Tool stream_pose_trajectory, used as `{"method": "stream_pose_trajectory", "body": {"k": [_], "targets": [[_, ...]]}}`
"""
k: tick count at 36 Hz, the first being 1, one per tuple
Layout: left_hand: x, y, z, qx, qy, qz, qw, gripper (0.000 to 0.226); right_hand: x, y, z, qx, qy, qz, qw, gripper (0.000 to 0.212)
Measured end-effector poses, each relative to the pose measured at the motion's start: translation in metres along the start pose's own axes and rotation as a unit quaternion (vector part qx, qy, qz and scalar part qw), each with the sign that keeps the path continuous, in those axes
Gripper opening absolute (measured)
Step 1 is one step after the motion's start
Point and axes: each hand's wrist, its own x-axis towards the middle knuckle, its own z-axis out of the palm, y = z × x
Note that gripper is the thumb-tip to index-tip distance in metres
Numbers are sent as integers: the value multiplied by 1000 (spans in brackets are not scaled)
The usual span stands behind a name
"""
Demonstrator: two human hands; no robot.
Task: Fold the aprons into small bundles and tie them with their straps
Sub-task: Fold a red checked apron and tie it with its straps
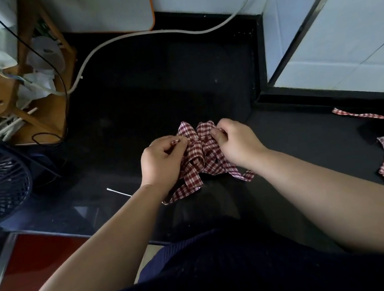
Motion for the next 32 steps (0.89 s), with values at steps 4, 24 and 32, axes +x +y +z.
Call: {"method": "stream_pose_trajectory", "body": {"k": [4,24,32], "targets": [[-1,0,-5,54,-2,33,998,14,1,-4,5,-54,29,-60,996,20],[15,27,-18,322,-129,89,934,15,4,-7,3,-13,-32,-62,997,23],[20,39,-10,403,-186,117,889,19,9,-9,5,16,-30,10,999,40]]}}
